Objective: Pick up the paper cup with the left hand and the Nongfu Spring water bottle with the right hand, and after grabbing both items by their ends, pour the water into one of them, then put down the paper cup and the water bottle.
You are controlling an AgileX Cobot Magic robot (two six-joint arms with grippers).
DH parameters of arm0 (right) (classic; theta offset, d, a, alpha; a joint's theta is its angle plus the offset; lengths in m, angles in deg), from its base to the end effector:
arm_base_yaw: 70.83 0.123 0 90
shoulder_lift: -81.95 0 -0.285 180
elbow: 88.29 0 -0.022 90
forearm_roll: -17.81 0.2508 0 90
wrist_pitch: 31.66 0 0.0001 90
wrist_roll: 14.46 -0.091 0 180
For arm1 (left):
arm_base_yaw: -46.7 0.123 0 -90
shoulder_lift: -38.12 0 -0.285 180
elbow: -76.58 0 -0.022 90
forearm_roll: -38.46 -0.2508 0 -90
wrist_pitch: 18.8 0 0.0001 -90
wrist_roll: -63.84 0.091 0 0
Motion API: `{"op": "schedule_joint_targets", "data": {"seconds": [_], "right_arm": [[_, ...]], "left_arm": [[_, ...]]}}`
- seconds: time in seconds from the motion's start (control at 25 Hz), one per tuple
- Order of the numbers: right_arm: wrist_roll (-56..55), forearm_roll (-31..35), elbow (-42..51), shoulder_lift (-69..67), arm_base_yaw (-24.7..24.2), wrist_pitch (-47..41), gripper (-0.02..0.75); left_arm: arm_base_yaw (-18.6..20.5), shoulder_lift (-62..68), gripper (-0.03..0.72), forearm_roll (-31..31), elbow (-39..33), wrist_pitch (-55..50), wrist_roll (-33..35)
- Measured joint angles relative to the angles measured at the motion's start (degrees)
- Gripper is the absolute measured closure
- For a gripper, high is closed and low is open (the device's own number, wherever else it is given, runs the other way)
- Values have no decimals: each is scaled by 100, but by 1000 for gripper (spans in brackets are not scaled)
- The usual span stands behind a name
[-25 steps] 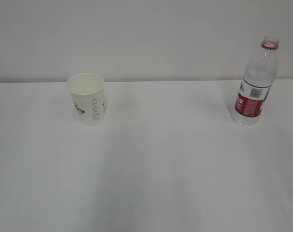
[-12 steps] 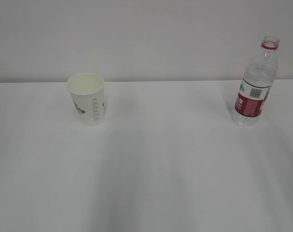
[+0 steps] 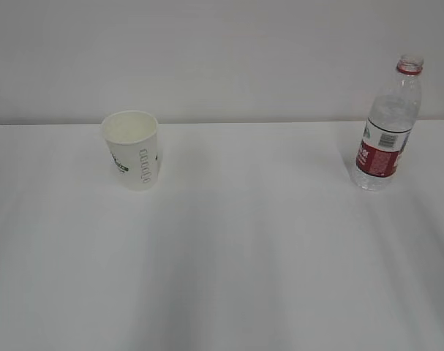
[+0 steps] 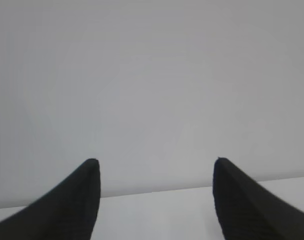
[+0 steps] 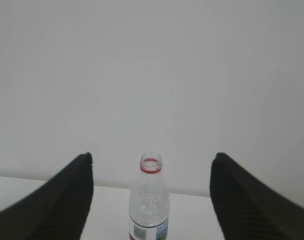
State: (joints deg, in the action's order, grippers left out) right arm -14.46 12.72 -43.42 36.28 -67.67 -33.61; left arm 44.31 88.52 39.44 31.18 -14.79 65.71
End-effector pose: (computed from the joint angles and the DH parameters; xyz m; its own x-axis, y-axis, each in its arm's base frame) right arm 0.1425 0.0076 0.3425 -0.0385 -0.0909 -0.9951 -0.0557 0.9945 -0.0887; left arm 0.1609 -0.0066 0.3362 -0.0306 0.0169 -0.9994 0.0410 0.9990 0.0156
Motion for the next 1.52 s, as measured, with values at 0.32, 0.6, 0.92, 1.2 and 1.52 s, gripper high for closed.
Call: {"op": "schedule_joint_targets", "data": {"seconds": [0.32,0.6,0.92,1.2,1.52], "right_arm": [[0,-11,0,-619,0,454,188],[0,-11,0,-1185,0,843,188],[0,-11,0,-1824,0,1310,188],[0,-189,0,-2402,0,1684,188],[0,-202,0,-3056,0,1921,188]], "left_arm": [[0,563,174,-49,0,400,0],[0,1424,174,-98,0,1146,0],[0,2094,174,-98,0,1383,0],[0,2587,174,-98,0,1727,0],[0,3391,174,-98,-338,2526,0]]}}
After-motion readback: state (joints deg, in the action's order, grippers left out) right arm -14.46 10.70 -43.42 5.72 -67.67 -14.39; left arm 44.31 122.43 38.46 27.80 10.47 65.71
